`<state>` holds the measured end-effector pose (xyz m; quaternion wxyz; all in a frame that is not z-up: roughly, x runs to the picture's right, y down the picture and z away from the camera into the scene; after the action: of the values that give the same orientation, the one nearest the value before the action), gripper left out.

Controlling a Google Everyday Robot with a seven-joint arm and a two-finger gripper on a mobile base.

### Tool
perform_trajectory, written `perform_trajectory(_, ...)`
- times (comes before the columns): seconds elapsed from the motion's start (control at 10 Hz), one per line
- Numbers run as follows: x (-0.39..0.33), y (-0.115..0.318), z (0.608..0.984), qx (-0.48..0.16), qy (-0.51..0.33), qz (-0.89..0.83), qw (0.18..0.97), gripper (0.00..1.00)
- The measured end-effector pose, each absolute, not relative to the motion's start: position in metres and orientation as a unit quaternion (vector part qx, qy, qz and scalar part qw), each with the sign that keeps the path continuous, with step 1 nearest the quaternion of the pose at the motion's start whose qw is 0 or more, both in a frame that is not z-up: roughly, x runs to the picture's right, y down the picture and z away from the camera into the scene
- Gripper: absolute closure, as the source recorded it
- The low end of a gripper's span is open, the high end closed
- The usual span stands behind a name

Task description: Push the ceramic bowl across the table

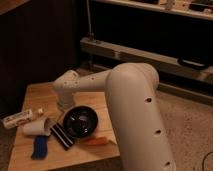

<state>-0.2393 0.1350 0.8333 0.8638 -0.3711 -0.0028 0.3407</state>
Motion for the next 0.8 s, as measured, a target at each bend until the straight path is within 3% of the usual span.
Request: perform_trajectory(0.8,-0.230,0.150,0.819,-0.374,0.009,0.357,0.856,0.20)
